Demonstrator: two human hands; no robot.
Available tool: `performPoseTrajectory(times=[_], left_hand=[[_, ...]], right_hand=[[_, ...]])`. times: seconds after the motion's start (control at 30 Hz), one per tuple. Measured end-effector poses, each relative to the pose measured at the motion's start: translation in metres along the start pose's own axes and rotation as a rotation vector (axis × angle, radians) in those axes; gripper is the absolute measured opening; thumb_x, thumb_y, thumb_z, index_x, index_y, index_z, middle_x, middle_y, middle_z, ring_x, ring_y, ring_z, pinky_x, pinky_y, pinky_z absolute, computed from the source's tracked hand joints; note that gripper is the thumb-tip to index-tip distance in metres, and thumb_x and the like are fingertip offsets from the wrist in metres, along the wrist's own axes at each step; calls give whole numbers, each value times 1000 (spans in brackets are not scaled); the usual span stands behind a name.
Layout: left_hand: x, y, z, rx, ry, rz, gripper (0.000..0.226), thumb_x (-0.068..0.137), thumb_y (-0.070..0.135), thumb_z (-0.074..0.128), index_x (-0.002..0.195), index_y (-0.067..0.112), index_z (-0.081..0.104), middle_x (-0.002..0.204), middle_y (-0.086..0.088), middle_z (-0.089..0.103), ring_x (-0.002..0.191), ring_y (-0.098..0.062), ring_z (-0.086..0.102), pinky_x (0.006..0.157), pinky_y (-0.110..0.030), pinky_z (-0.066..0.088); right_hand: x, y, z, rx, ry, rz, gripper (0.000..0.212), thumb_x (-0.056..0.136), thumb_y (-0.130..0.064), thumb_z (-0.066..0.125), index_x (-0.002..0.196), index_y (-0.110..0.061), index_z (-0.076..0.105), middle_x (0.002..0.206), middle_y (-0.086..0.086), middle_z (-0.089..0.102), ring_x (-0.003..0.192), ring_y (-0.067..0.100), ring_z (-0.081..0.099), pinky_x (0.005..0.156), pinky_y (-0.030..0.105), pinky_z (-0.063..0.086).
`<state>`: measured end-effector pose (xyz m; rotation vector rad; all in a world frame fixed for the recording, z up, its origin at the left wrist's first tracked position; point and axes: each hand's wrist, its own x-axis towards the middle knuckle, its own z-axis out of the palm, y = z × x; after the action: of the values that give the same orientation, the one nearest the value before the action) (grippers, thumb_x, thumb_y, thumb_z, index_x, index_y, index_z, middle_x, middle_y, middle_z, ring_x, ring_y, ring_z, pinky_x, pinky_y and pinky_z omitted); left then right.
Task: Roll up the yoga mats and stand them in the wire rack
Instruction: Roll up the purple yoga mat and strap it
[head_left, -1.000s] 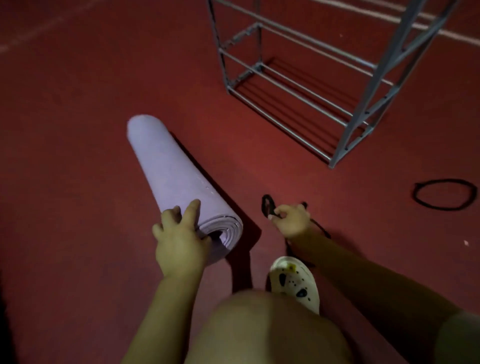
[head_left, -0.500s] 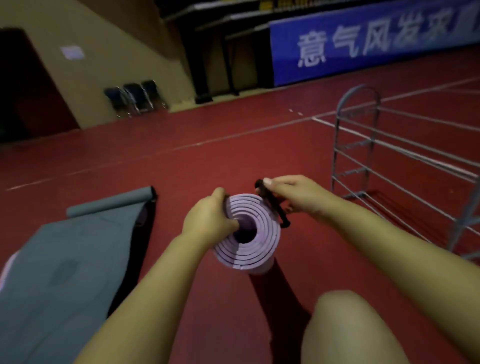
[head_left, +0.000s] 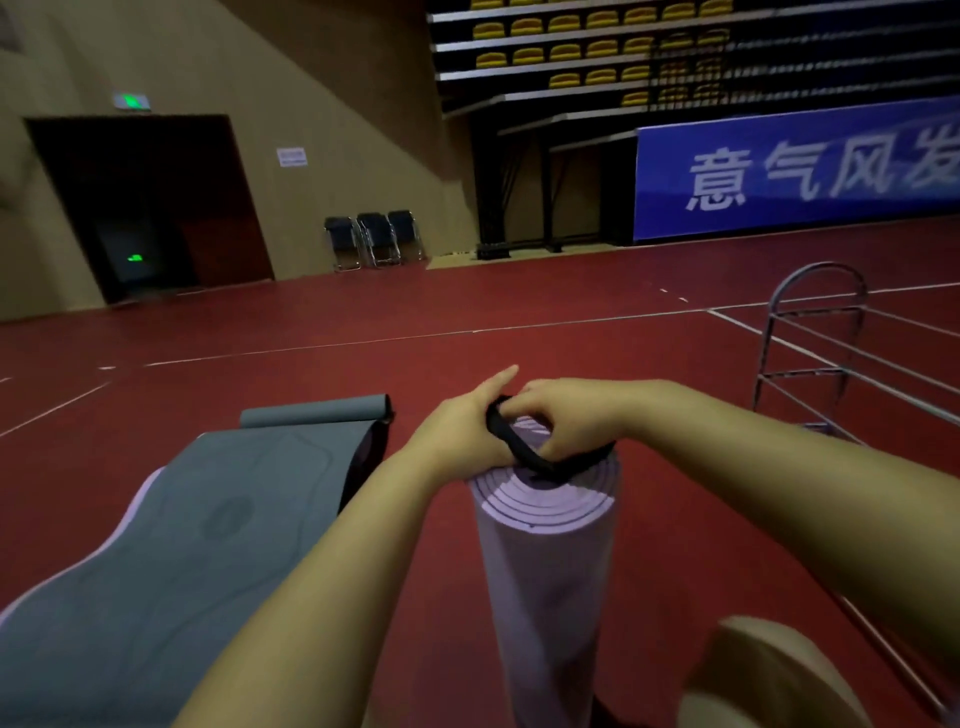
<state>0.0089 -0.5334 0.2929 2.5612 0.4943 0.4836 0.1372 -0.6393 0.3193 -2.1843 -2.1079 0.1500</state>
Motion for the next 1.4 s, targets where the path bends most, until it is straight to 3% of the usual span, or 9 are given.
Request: performPoseTrajectory(times=[0.13,0.2,0.4,0.6,0.97,1.17,1.23,1.3,1.4], left_hand=[[-2,-12,8,-360,104,-67,18,90,29,63,106,38,64,95,-3,70,74,-12,63,54,-24,51],[-3,-21,16,-511,131,-171,15,97,22,52,98,30,65,79,3,65,55,-2,56,40,-17,42],[-26,-72,78,-515,47,-430,21,97,22,50,78,15,53,75,-3,57,70,-19,58,57,-29,46],[-41,-54,90,-46,349,37,35,80,44,63,72,10,66,97,2,44,98,-20,45,86,-25,33],[-39,27,97,-64,406,362,25,70,36,51,75,11,55,76,-4,54,74,-27,52,67,-40,42],[-45,13,182,391,108,463,20,63,35,56,65,15,54,66,-4,52,58,-24,50,61,-33,21],[-57,-36,200,501,-199,356,25,53,33,73,66,17,58,69,-3,57,60,-22,54,64,-30,24],[-67,-80,194,573,-449,191,28,70,20,67,97,10,63,99,-11,61,89,-29,58,81,-34,34],[-45,-102,152,162,-429,-203,31,84,17,48,103,-1,64,100,-17,62,90,-26,56,82,-33,41]], right_hand=[[8,14,-3,-29,-9,82,57,76,-29,76,127,-32,50,122,-7,57,107,15,53,86,30,42],[8,17,-3,-11,-37,93,59,76,-36,76,129,-36,50,127,-9,56,109,14,52,91,31,42],[16,38,0,-56,47,244,49,84,-32,66,130,-28,51,130,5,57,111,27,53,89,34,44],[16,53,-4,-54,72,392,50,86,-22,63,135,-22,50,137,7,52,120,27,49,87,27,38],[41,43,2,-165,81,463,46,84,-29,67,126,-11,59,127,9,60,112,30,57,90,32,48],[44,37,0,-193,71,547,26,81,-25,67,100,-7,69,102,10,69,88,28,63,72,30,51],[36,43,1,-177,94,590,33,83,-27,67,110,-8,67,112,11,68,97,28,64,78,31,53],[29,49,3,-122,155,613,50,84,-33,68,129,-12,58,128,7,61,113,27,58,90,31,50],[33,52,12,26,263,613,58,81,-39,71,132,-16,56,134,3,57,122,25,53,98,31,45]])
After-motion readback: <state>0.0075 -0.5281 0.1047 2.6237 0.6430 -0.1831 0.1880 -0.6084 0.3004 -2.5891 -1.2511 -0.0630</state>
